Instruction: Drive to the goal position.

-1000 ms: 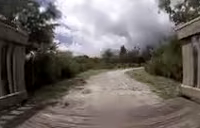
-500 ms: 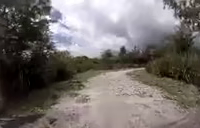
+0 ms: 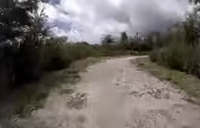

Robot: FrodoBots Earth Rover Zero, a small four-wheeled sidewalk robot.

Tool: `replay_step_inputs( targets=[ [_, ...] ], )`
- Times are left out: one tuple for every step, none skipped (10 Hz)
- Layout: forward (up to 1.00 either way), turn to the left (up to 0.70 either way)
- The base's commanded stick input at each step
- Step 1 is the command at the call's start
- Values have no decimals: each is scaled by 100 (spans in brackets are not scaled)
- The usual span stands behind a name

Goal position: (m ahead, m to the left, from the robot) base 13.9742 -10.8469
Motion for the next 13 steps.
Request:
replay_step_inputs(
  targets=[
    [85,0],
    [85,0],
    [85,0],
    [85,0],
    [85,0],
    [85,0],
    [85,0],
    [85,0],
    [85,0],
    [85,0],
    [85,0],
    [85,0],
    [85,0]
  ],
)
